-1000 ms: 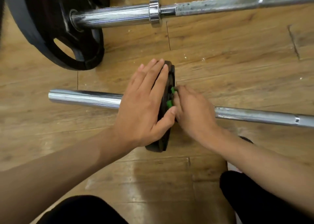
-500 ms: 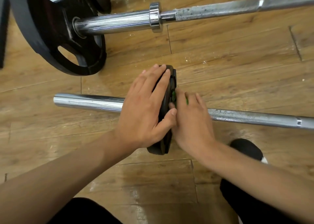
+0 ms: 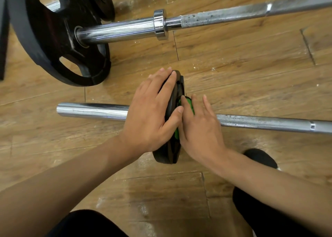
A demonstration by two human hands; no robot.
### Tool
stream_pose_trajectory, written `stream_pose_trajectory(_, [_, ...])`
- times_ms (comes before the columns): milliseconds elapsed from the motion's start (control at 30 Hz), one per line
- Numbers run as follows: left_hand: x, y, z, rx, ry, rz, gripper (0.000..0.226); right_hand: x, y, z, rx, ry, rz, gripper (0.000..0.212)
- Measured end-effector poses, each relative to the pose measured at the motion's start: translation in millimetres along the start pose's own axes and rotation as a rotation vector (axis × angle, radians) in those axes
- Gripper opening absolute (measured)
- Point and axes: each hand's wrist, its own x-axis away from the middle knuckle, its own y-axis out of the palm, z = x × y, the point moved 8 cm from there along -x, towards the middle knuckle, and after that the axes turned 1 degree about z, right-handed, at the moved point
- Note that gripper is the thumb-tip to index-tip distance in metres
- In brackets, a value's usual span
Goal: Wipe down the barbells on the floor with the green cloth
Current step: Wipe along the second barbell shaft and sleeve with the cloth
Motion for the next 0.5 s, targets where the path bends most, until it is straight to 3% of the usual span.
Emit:
stream_pose_trajectory(133, [-20, -2, -6, -0.003, -0.064, -0.044, 0.071, 6, -8, 4, -0.209, 0.008, 0.156, 0.059])
stream_pose_trajectory(233, [-27, -1, -8, -0.021, -0.09, -0.065, 0.073, -12, -9, 8, -0.232, 0.077, 0.087, 0.059])
stream_pose_trajectory(333, [-29, -1, -10, -0.017, -0.109, -0.077, 0.074, -44, -16, 23, -0.243, 0.241, 0.081, 0.04])
stream_pose_trajectory(400, [-31, 0, -10, 0.026, -0.127, -0.091, 0.075, -32, -21, 15, -0.161, 0.166, 0.129, 0.041])
stream_pose_trajectory(500, [-26, -1, -9, 0.055, -0.14, -0.088, 0.075, 5, -9, -2, -0.002, 0.01, 0.074, 0.052])
